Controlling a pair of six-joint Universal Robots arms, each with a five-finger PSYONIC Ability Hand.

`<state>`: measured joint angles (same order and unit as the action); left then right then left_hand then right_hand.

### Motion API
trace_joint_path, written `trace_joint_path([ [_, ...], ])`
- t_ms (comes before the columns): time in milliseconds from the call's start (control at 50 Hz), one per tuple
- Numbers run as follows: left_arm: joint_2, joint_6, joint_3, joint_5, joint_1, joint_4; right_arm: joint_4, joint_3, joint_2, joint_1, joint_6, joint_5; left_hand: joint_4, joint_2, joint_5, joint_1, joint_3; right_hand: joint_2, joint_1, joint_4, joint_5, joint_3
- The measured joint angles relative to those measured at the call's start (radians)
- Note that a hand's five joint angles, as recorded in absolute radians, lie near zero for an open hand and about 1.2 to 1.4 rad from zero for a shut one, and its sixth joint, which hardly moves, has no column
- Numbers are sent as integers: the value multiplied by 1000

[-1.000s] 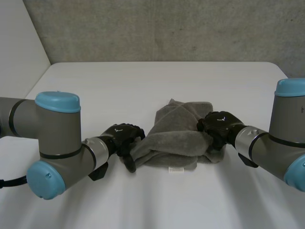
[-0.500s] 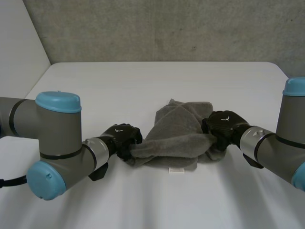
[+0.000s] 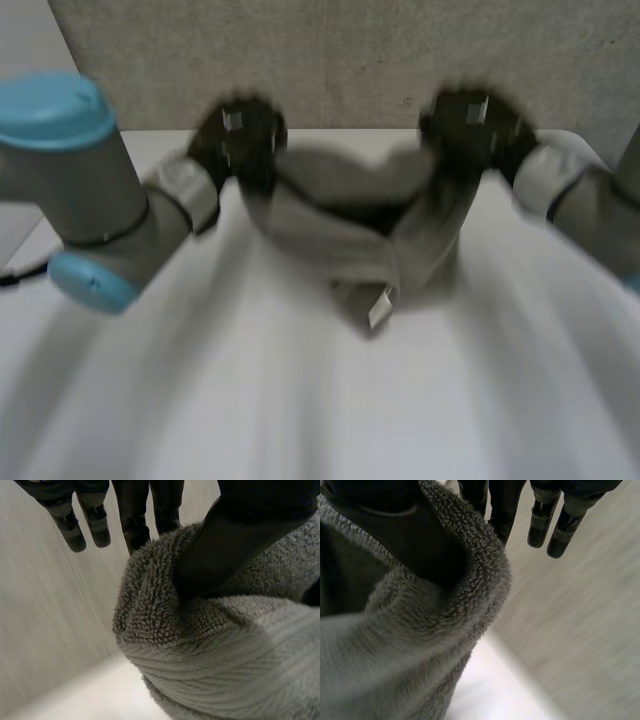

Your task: Fold the towel.

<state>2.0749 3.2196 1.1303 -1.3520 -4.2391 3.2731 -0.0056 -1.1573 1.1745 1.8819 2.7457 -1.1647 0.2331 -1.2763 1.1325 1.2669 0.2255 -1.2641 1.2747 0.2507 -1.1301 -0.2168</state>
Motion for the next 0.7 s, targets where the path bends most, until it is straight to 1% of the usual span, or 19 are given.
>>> trace_joint_path([
  [60,-62,47,-59,-10,2,117,-91,139,41,13,83,-46,0,0,0,0,0,0,0,0,0,0],
  [80,-79,55,-63,-14,1,138,-110,155,53,15,104,-54,0,0,0,0,0,0,0,0,0,0],
  [120,-155,82,-58,-32,-1,226,-196,188,109,15,193,-74,0,0,0,0,0,0,1,0,0,0],
  [180,-240,102,-11,-58,-10,315,-287,148,176,3,296,-77,0,0,0,0,0,0,1,0,-3,0],
  [260,-293,111,80,-74,-31,357,-326,31,220,-11,342,-43,0,0,0,0,0,0,1,0,-4,0],
  [300,-301,114,141,-74,-45,355,-324,-47,228,-16,332,-20,0,0,0,0,0,-2,1,0,-4,0],
  [360,-293,117,251,-66,-65,336,-308,-186,228,-17,266,13,0,0,0,0,0,-7,1,0,-4,0],
  [400,-273,122,347,-53,-75,320,-297,-293,220,-16,186,26,0,0,0,0,0,-7,1,0,-4,0],
  [480,-228,148,475,-27,-75,307,-290,-431,199,-12,66,33,0,-13,0,8,0,-11,1,0,-4,0],
  [560,-149,223,593,-3,-53,300,-287,-548,146,-7,-22,28,0,-15,3,9,0,-11,1,0,-7,0],
  [700,-46,358,677,-5,-17,292,-280,-635,27,-5,-57,3,0,-14,3,13,0,-16,0,0,-9,0],
])
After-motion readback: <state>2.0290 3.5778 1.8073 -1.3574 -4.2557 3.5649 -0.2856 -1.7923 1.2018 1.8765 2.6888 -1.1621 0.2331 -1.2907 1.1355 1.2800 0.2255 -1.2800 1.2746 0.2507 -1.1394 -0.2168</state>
